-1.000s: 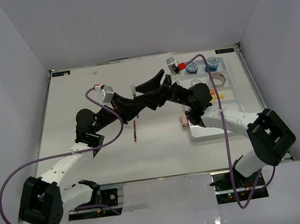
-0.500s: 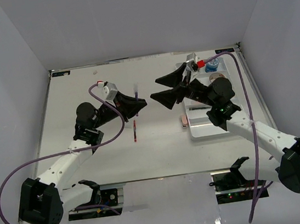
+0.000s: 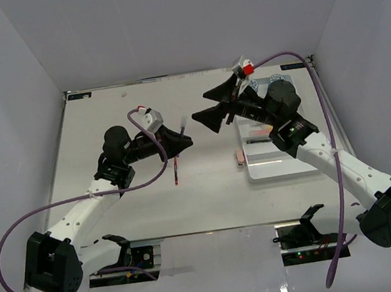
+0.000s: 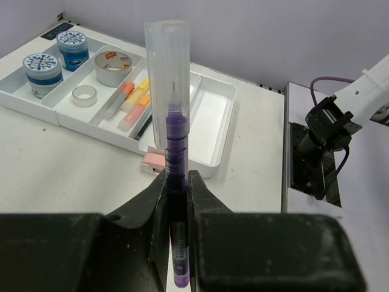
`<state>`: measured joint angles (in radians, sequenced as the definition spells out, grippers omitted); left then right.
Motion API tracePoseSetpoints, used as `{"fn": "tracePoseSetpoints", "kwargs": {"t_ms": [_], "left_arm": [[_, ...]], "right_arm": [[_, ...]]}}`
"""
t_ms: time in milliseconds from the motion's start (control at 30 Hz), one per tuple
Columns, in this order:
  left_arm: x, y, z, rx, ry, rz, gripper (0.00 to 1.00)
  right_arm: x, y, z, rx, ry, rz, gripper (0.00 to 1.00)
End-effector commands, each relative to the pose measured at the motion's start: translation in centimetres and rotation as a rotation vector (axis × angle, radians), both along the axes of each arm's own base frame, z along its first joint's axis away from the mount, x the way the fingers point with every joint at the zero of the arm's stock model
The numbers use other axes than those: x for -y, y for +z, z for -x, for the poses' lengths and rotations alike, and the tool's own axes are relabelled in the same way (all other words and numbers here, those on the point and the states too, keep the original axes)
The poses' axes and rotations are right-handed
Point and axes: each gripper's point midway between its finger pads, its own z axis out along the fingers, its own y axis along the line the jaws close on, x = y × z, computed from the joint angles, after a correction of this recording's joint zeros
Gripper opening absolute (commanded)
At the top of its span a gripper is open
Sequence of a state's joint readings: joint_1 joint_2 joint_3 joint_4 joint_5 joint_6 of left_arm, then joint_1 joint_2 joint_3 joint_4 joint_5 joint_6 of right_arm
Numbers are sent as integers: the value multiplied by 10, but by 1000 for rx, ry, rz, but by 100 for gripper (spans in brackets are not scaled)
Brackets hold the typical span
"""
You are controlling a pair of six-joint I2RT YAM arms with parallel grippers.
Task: Sort the stationery into containers
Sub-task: Close the pen cap on the pen.
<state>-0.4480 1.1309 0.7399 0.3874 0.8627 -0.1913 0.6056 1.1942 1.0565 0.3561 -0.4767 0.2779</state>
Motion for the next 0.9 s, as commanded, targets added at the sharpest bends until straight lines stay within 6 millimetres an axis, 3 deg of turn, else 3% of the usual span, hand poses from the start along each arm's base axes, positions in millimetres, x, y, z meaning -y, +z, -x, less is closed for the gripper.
{"fn": "tracePoseSetpoints", "kwargs": {"t_ms": [0,100,300,667,867], "left_arm": [[1,5,3,39,-29,-12,0],[1,1,2,34,-30,-17,0],[1,-7,4,18,-31,-16,0],[0,-9,4,12,-19,-14,0],[0,-8,4,6,-23,-9,0]], "right_arm": [[-7,33,3,56,13,-33,98],[-18,39,2,44,30,-35,99],[-42,30,-4,-3,60,-20,100],[-65,11,-7,-50,92,4,81],[-71,1,-3,-63,112,14,65]]}}
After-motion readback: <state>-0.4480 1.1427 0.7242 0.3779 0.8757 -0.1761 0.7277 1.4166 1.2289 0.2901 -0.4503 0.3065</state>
